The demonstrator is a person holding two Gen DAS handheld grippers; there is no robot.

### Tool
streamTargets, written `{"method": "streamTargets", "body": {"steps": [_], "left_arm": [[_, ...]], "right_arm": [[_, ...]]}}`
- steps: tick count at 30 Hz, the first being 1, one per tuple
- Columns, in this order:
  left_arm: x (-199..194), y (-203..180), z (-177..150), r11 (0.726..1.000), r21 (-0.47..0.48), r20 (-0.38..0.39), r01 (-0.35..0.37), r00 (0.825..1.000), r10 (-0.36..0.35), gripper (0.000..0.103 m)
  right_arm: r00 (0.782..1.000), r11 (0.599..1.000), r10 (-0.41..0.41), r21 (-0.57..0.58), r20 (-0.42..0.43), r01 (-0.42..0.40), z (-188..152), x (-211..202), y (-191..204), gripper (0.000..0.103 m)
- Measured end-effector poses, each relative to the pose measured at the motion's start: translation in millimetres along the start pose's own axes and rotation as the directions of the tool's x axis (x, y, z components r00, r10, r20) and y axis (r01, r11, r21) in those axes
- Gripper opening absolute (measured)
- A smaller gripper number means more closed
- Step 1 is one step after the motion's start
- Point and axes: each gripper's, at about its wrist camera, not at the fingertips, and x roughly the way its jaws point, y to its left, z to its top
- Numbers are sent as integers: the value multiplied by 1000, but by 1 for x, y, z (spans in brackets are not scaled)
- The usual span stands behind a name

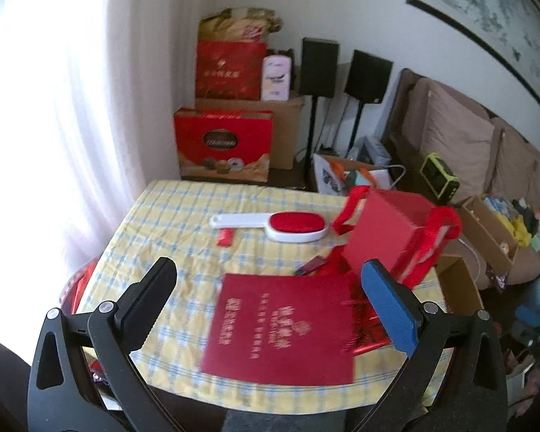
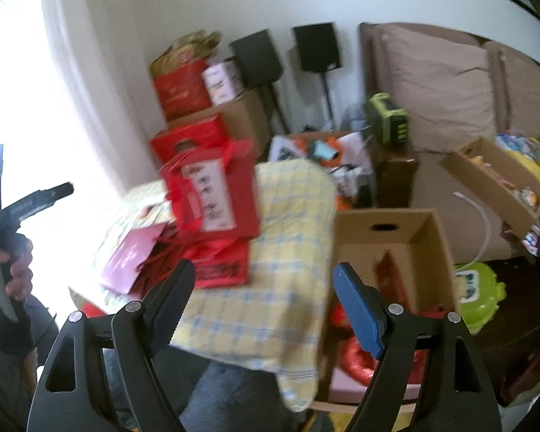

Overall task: Organize objects
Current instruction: 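Withdraw both grippers from the cardboard box and move toward the plaid table, then reach the right gripper to the dark red folder on the table and grasp it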

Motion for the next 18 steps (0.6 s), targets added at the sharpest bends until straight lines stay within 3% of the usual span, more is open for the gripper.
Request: {"method": "streamTargets", "body": {"steps": [9,15,18], "left_arm": [[38,50,-24,997,-8,-103,-74,992,73,103],[73,54,-41,999,-3,-227,-34,973,32,103],[88,52,-52,1000,7,-281,-3,960,5,103]], "right_arm": [[978,990,121,-50,-167,-131,-31,67,65,81],[932,961,276,58,-236,-271,-37,103,93,81],[921,954,301,65,-249,-294,-32,115,108,81]]}}
